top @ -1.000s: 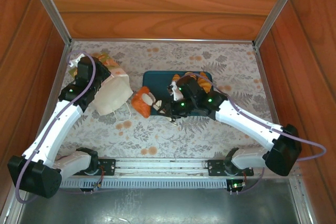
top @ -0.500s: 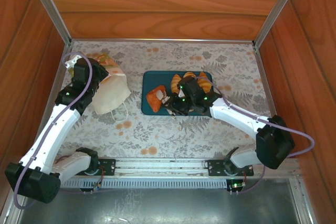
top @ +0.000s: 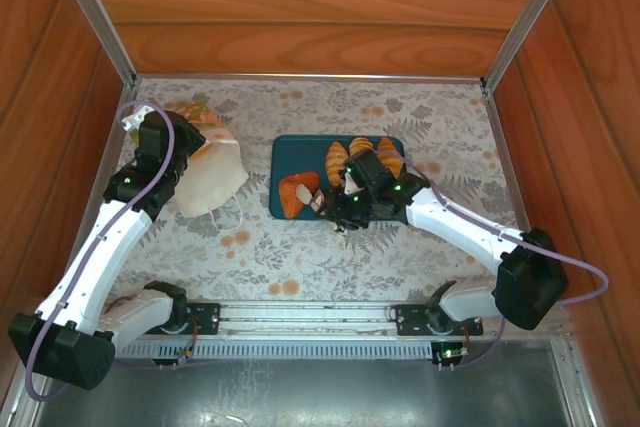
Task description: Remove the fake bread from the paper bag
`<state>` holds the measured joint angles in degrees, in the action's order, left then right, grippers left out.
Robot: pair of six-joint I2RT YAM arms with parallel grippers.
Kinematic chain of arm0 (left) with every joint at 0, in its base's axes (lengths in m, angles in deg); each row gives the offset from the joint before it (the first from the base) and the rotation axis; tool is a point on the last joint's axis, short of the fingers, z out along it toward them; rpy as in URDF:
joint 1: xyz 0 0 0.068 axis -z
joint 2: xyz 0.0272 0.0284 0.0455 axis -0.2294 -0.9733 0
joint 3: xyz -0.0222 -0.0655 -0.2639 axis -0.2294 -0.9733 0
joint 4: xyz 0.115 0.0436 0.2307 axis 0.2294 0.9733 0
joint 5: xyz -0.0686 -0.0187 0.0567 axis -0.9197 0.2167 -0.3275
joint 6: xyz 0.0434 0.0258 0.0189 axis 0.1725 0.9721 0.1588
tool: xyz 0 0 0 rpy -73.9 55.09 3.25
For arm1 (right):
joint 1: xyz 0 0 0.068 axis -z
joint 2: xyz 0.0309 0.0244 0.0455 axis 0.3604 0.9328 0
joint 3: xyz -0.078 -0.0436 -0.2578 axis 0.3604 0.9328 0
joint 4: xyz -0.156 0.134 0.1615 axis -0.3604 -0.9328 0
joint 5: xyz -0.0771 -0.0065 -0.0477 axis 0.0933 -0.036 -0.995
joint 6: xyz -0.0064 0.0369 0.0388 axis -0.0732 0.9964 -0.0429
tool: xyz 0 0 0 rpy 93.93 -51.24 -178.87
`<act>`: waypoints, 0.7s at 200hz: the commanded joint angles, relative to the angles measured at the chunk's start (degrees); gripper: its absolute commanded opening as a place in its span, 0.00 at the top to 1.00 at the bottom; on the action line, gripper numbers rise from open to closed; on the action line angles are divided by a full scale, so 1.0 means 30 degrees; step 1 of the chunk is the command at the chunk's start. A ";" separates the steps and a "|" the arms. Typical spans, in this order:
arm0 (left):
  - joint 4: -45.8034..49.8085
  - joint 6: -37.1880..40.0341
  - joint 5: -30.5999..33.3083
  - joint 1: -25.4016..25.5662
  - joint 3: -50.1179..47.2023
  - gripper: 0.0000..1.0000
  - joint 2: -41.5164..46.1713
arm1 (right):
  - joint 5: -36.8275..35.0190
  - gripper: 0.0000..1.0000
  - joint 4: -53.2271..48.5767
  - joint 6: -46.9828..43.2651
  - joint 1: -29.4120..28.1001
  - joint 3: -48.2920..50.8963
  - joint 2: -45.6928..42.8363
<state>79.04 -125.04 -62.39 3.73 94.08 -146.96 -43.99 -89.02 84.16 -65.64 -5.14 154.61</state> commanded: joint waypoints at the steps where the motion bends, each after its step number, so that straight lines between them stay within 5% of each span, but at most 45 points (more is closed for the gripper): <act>1: 0.0292 0.0165 0.0062 0.0127 0.0003 1.00 0.0084 | 0.2588 0.60 -0.0941 -0.2084 0.0129 -0.0687 0.0014; 18: 0.0295 0.0187 -0.0032 0.0143 0.0041 1.00 0.0124 | 0.3311 0.61 -0.1092 -0.3049 0.0129 -0.1144 0.0289; 66: 0.0293 0.0451 0.0145 0.0129 -0.0164 1.00 0.0622 | -0.0896 0.62 -0.6810 -0.9034 0.0112 -0.5913 0.1315; 140: 0.0292 0.0509 0.0293 0.0119 -0.0485 1.00 0.1091 | -0.4139 0.59 -1.3435 -1.7621 0.0070 -1.3949 0.7707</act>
<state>79.11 -124.78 -62.46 3.73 93.33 -144.77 -52.14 -120.67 42.74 -65.66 -41.64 172.62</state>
